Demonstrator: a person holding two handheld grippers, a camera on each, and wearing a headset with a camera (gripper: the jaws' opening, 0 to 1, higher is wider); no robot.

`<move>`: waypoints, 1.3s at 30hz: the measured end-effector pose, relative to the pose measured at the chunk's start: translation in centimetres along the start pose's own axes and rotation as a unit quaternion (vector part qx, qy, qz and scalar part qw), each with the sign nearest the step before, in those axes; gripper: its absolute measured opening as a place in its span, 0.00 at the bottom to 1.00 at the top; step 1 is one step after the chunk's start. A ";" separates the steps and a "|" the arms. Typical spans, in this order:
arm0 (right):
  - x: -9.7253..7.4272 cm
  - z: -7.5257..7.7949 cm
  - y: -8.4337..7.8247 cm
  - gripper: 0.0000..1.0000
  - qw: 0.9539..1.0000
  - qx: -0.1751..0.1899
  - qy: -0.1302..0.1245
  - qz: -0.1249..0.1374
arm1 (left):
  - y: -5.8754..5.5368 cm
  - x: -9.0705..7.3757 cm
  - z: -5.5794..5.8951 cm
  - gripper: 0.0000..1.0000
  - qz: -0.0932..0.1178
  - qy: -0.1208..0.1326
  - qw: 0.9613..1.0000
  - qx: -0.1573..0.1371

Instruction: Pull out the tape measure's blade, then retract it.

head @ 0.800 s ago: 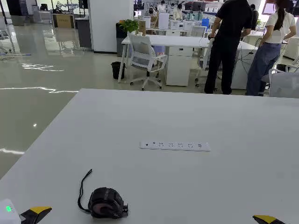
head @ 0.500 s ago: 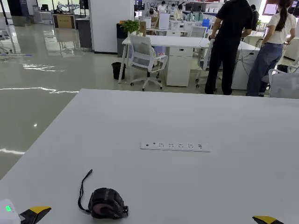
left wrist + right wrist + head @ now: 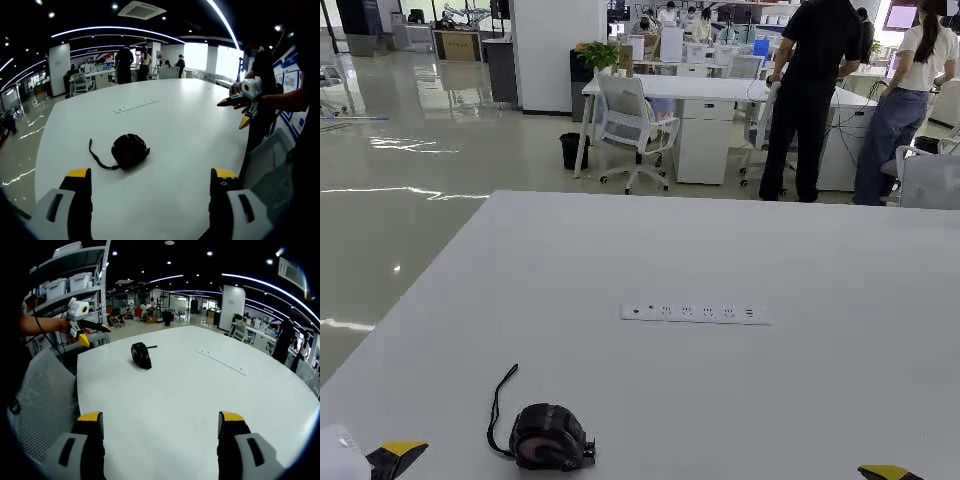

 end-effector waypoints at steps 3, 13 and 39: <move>0.1 -0.1 0.0 0.97 1.000 -0.004 0.004 -0.002 | -0.1 0.2 -0.2 0.96 -0.002 0.006 1.000 -0.004; 0.8 0.1 0.2 0.95 1.000 -0.015 0.021 -0.001 | -0.4 0.7 -1.3 0.94 -0.004 0.018 1.000 -0.006; 4.7 0.2 1.6 0.80 0.994 -0.067 0.087 0.006 | 0.7 3.6 -3.9 0.81 -0.038 -0.027 0.997 0.059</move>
Point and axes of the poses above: the centre of the closed fingertips' face, and the gripper's own axes: x roughly forward along the fingers, z roughly to its right, y roughly out of its top, the point moved 2 cm from there along -x, roughly backward along the fingers, and after that the axes turned 13 degrees about -y, right-handed, at the moved point
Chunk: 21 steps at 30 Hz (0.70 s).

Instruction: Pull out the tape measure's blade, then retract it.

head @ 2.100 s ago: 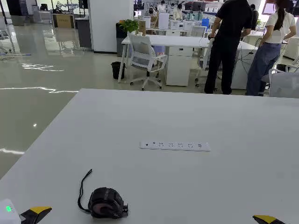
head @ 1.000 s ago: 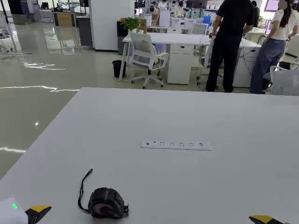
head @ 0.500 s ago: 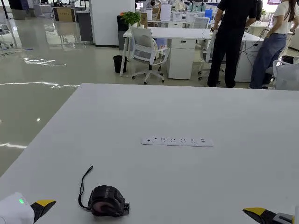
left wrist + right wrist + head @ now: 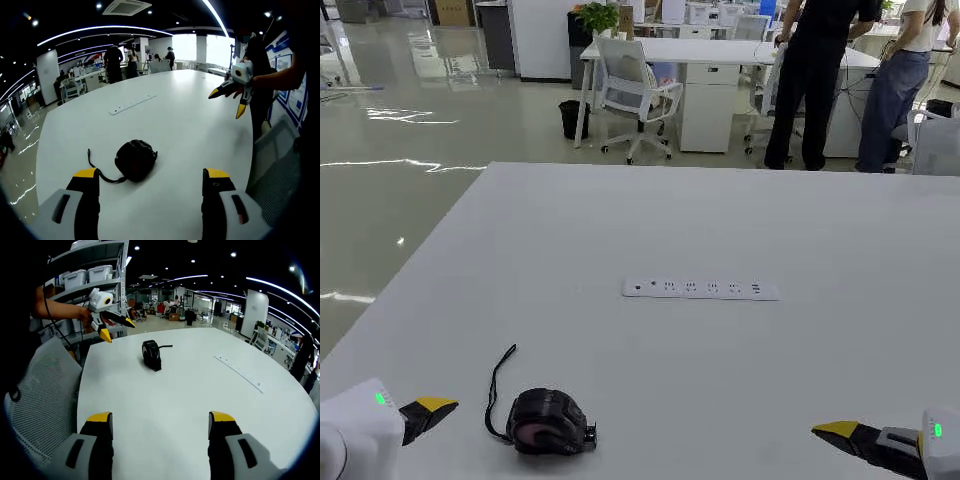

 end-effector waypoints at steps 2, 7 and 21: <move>0.4 0.2 0.2 0.78 1.000 -0.006 0.003 0.004 | 0.1 0.2 -0.2 0.79 -0.004 -0.008 1.000 0.010; 1.6 0.3 0.8 0.75 1.000 -0.016 0.015 0.008 | 0.0 0.9 -0.9 0.75 -0.018 -0.020 0.999 0.026; 4.8 0.5 1.8 0.69 0.998 -0.044 0.052 0.006 | -0.1 2.3 -2.5 0.69 -0.052 -0.061 0.994 0.068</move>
Point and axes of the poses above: the centre of the closed fingertips' face, and the gripper's own axes: x roughly forward along the fingers, z roughly to its right, y roughly out of its top, the point moved 2 cm from there along -x, roughly backward along the fingers, and after that the axes turned 13 degrees about -y, right-handed, at the moved point
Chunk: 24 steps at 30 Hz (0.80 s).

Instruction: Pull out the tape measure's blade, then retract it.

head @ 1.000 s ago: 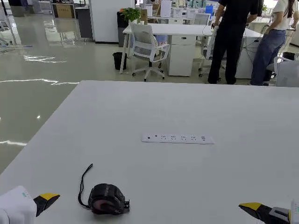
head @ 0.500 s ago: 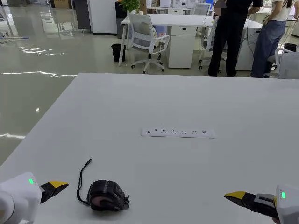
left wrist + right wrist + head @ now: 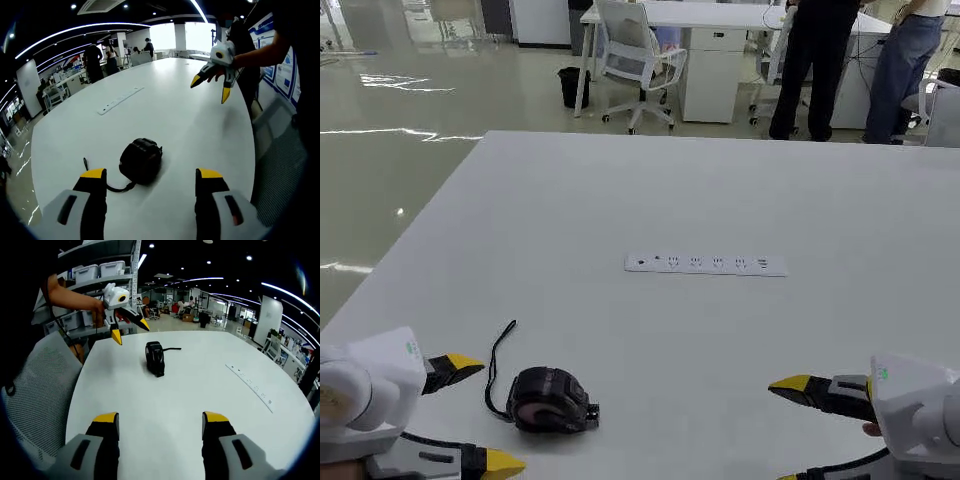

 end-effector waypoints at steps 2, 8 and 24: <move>0.6 0.0 0.0 0.68 1.000 -0.010 0.007 -0.001 | -0.1 0.2 -0.2 0.68 -0.007 -0.008 1.000 0.007; 2.1 0.4 0.5 0.66 1.000 -0.017 0.021 -0.001 | -0.2 0.5 -0.8 0.64 -0.023 -0.023 0.999 0.025; 5.7 0.4 1.6 0.60 0.998 -0.038 0.056 0.005 | -0.6 2.0 -2.4 0.54 -0.063 -0.066 0.994 0.068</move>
Point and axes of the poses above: the centre of the closed fingertips' face, and the gripper's own axes: x roughly forward along the fingers, z roughly to its right, y roughly out of its top, the point moved 2 cm from there along -x, roughly backward along the fingers, and after that the axes turned 13 degrees about -y, right-handed, at the moved point
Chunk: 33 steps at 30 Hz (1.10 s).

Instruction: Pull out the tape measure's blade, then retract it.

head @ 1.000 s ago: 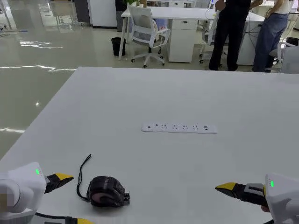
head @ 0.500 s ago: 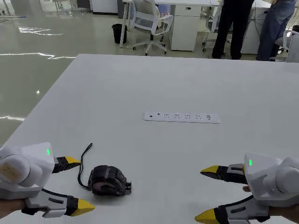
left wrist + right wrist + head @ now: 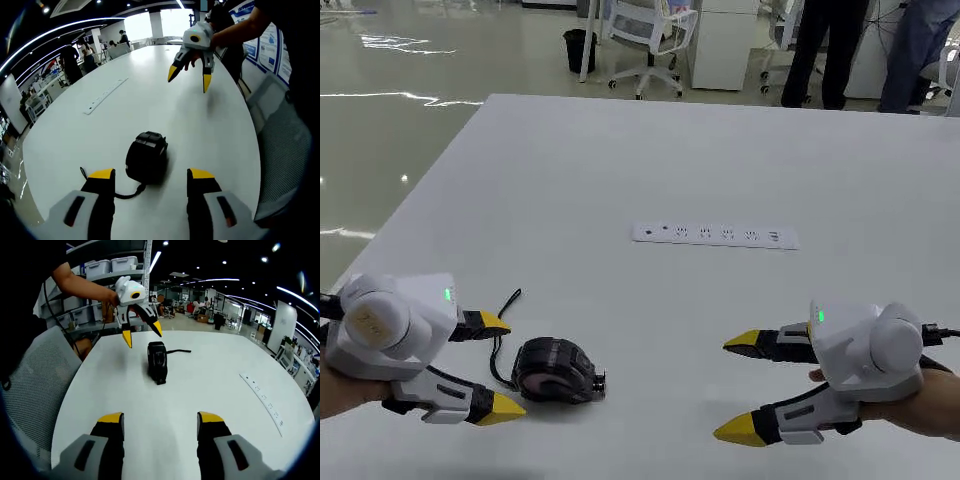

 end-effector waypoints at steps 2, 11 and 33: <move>0.4 0.1 0.1 0.59 1.000 -0.002 0.002 0.001 | -0.1 0.1 -0.1 0.53 -0.002 -0.003 1.000 0.003; 2.7 0.3 0.9 0.55 1.000 -0.011 0.012 0.006 | -0.4 0.8 -1.0 0.47 -0.022 -0.026 0.999 0.027; 8.4 -0.8 2.6 0.44 0.999 -0.028 0.033 0.011 | -0.8 2.6 -1.9 0.36 -0.065 -0.069 0.993 0.064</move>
Point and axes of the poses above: the centre of the closed fingertips' face, and the gripper's own axes: x roughly forward along the fingers, z roughly to its right, y roughly out of its top, the point moved 2 cm from there along -x, roughly backward along the fingers, and after that the axes turned 13 degrees about -y, right-handed, at the moved point
